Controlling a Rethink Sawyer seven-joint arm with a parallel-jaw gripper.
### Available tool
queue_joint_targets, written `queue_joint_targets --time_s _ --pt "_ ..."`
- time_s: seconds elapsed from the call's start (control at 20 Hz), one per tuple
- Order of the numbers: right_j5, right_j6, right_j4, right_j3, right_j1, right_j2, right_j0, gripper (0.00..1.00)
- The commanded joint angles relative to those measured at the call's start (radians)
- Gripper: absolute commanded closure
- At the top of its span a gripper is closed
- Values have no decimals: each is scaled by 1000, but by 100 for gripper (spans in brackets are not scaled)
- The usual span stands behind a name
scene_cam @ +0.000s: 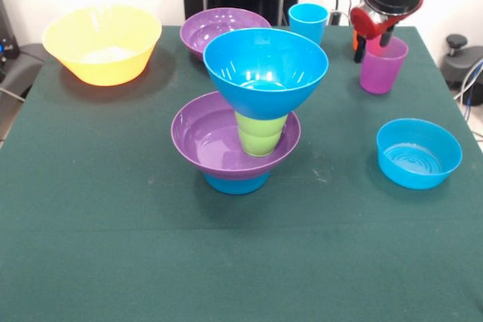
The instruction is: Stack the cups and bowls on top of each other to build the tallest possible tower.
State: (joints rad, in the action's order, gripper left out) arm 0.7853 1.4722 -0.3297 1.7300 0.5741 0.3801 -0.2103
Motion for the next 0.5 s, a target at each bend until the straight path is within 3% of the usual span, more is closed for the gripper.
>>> queue_joint_targets --time_s 0.05,0.5 --pt "-158 66 -54 12 -92 20 12 0" --pt "-155 47 -62 -4 -137 -9 14 0"
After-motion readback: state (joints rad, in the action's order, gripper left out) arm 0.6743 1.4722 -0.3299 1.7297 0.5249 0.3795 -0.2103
